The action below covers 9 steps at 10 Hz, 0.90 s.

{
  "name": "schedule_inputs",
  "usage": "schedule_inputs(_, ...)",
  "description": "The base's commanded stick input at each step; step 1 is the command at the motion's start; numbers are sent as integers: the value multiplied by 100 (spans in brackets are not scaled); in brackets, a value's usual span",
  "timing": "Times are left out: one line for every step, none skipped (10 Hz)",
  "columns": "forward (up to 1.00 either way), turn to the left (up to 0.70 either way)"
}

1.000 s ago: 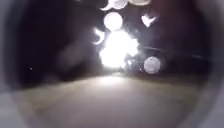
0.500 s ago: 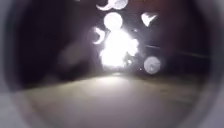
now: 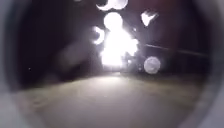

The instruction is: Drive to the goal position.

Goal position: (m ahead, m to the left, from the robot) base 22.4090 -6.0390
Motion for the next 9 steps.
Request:
schedule_inputs(70, 35)
schedule_inputs(70, 35)
schedule_inputs(70, 35)
schedule_inputs(70, 35)
schedule_inputs(70, 2)
schedule_inputs(70, 0)
schedule_inputs(70, 0)
schedule_inputs(70, 0)
schedule_inputs(70, 0)
